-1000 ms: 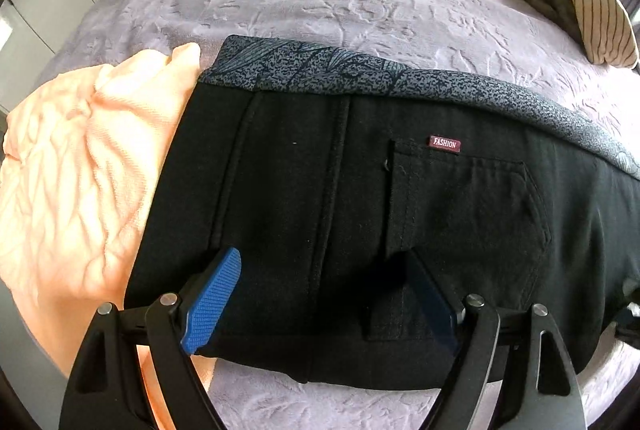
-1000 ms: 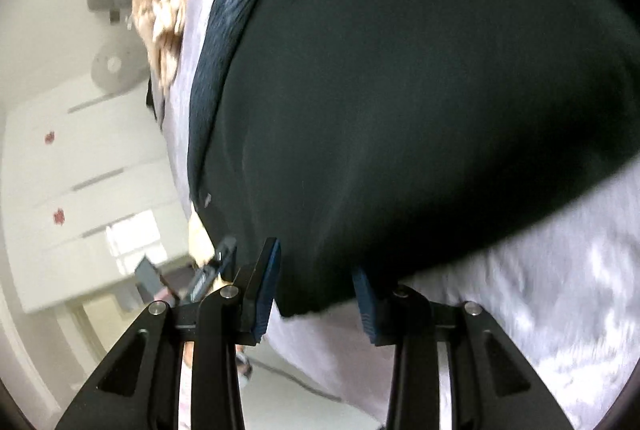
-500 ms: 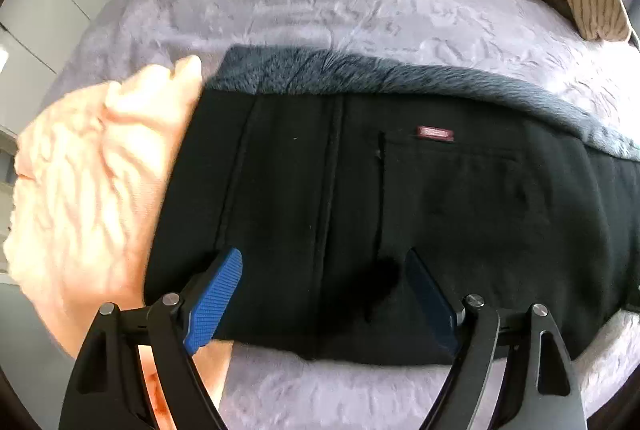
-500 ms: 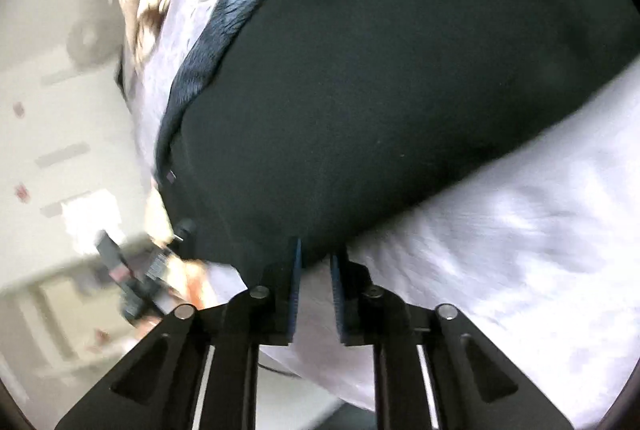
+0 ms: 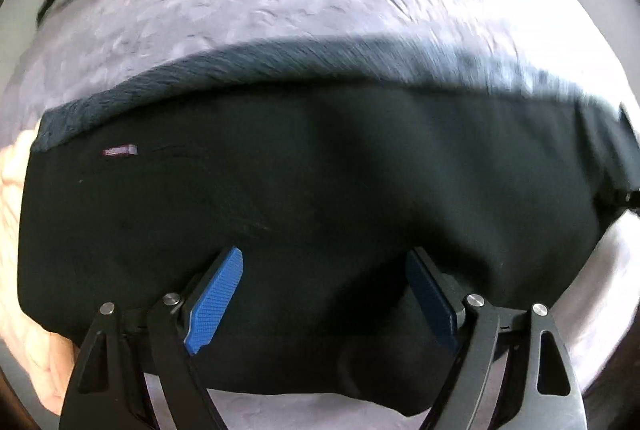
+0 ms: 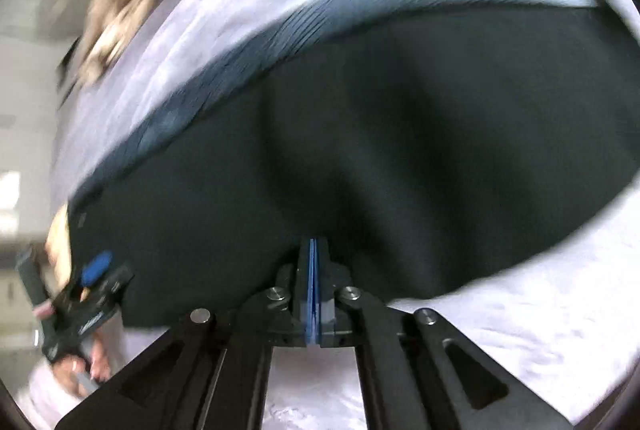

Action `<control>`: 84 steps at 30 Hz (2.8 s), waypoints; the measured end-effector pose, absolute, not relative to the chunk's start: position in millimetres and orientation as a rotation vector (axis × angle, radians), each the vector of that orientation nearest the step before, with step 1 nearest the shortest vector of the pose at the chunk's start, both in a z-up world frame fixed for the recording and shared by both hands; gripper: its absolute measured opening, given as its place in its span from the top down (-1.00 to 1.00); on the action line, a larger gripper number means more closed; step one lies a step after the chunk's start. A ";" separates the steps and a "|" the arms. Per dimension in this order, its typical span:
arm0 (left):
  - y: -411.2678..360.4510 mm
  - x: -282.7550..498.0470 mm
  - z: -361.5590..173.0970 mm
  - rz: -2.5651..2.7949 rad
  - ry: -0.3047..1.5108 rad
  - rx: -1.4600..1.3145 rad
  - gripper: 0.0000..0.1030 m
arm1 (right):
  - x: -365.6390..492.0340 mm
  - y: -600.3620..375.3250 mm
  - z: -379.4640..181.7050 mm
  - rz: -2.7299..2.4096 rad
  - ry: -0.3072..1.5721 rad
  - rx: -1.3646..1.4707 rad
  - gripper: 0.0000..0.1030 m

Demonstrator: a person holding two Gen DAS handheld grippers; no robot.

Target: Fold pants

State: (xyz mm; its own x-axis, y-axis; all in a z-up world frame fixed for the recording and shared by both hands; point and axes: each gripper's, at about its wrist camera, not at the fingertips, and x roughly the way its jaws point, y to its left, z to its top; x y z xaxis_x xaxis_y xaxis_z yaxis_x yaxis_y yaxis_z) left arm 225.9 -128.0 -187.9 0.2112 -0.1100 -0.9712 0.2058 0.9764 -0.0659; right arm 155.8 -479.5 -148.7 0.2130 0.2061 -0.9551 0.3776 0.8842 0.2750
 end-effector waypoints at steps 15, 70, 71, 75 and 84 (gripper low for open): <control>-1.7 315.0 -196.4 0.120 1.216 0.014 -0.66 | 302.8 -240.1 -183.0 0.437 1.418 0.310 0.04; -434.7 237.2 -154.4 -0.412 1.291 0.267 -0.75 | 65.2 -727.6 -150.9 -0.424 0.947 1.173 0.64; -445.1 242.1 -155.1 -0.401 1.279 0.261 -0.75 | 66.4 -732.3 -156.4 -0.414 0.948 1.200 0.75; -462.9 254.1 -172.2 -0.321 1.210 0.331 -0.75 | 69.0 -734.5 -152.2 -0.375 0.927 1.156 0.77; -465.2 273.7 -158.9 -0.352 1.204 0.300 -0.75 | 52.5 -736.2 -156.4 -0.241 0.953 1.185 0.44</control>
